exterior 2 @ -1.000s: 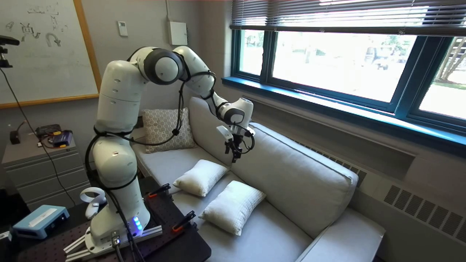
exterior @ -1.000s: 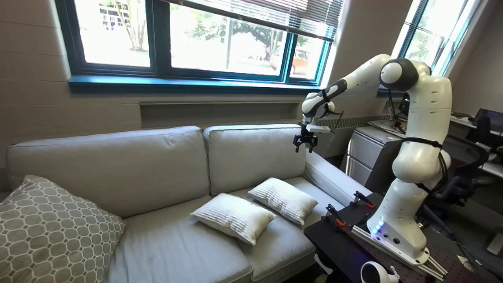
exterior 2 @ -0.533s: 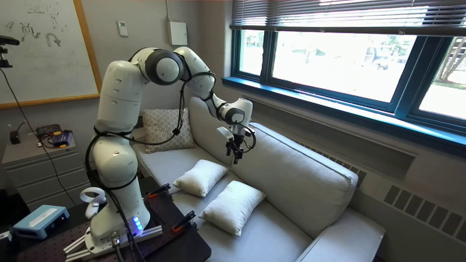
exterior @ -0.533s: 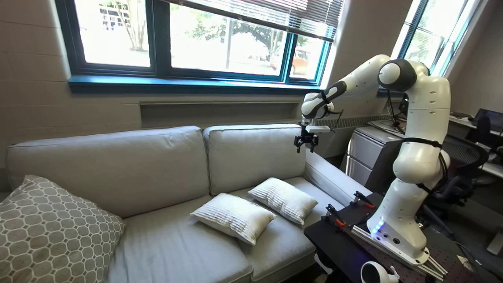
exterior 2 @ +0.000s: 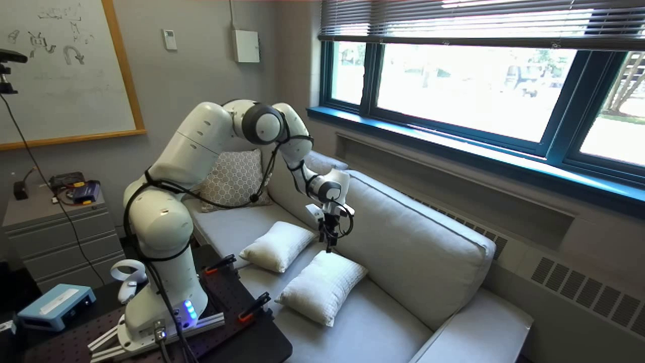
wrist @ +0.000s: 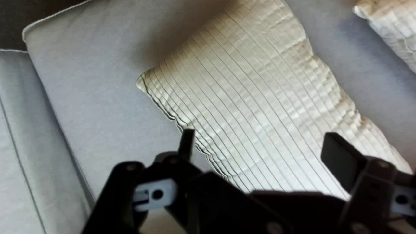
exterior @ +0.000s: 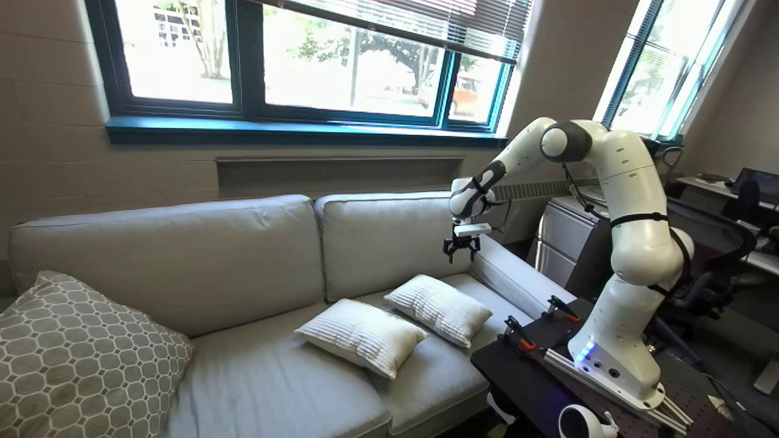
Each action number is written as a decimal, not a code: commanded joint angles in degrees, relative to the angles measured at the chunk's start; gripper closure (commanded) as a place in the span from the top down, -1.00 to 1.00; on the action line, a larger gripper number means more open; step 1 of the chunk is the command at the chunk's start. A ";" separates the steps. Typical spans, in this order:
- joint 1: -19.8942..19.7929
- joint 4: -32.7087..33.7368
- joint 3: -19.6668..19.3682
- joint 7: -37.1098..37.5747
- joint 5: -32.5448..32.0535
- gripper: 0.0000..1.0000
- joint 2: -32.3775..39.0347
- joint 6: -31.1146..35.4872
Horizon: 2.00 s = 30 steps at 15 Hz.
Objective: Set the striped pillows against the armrest
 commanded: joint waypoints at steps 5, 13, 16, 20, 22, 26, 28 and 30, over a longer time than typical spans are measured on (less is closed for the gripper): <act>-9.30 24.94 5.73 -5.76 16.77 1.00 25.80 -2.37; -12.96 41.83 9.08 -7.84 23.65 1.00 40.80 -6.69; -12.28 44.47 8.16 -7.71 22.69 0.98 43.14 -8.67; -11.26 46.88 6.57 -7.00 21.22 0.29 44.21 -10.96; -10.77 48.00 5.76 -6.59 20.53 0.00 44.30 -11.99; -9.52 48.49 4.54 -6.08 19.20 -0.61 43.17 -12.38; -8.51 46.94 3.96 -5.86 18.91 -0.89 41.42 -10.84; -7.07 45.31 2.98 -5.22 18.50 -0.96 39.57 -9.17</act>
